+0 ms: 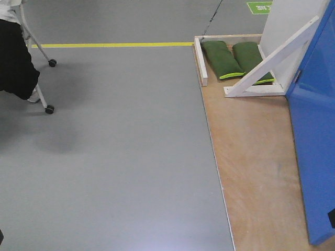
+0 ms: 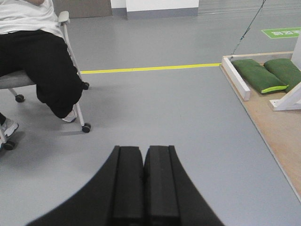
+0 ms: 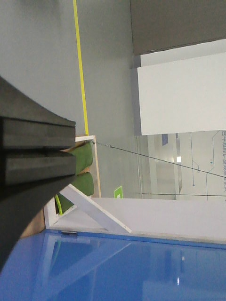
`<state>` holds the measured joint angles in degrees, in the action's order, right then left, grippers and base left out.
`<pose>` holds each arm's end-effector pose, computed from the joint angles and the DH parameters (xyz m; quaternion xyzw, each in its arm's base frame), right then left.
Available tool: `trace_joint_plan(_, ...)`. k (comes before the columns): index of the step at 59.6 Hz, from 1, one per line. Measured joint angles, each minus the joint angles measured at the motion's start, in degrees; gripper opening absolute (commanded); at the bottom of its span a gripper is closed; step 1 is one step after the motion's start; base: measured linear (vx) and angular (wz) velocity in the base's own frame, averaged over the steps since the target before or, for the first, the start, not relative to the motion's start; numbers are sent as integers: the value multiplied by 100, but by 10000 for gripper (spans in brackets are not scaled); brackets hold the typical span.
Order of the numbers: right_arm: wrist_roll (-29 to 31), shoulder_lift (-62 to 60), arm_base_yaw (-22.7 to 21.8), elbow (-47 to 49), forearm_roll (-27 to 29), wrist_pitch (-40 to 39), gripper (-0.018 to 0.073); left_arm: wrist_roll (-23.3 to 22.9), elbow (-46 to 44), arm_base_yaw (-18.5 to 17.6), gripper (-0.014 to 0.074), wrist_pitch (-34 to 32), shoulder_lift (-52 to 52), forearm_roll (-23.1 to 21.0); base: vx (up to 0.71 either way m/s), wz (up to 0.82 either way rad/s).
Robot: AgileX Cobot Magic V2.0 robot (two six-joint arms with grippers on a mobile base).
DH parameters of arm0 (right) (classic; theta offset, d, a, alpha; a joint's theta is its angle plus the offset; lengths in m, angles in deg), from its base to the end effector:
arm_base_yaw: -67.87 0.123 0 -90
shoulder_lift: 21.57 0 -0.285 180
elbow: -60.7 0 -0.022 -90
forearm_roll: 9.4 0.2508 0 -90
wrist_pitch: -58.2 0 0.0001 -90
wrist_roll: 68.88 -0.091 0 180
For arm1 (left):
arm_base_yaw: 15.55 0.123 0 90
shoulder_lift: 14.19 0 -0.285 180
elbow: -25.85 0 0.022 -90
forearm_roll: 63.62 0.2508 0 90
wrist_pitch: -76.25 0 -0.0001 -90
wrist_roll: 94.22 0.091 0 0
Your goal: Move to blue door and open it
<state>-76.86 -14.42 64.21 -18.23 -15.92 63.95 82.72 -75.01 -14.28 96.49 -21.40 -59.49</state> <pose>0.0567 -0.0047 0.1946 0.0362 0.7172 -0.0172 0.6957 0.0533 0.0035 0.1707 -0.0106 0.8014 0.0209 0.5977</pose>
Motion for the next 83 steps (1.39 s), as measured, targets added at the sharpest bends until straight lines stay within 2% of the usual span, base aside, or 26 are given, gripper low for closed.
trace_joint_plan(37,0,0,0,0,0,0,-4,0,0,0,71,0,0,0,23,-2)
trace_joint_plan(83,0,0,0,0,0,0,-4,0,0,0,71,0,0,0,5,0)
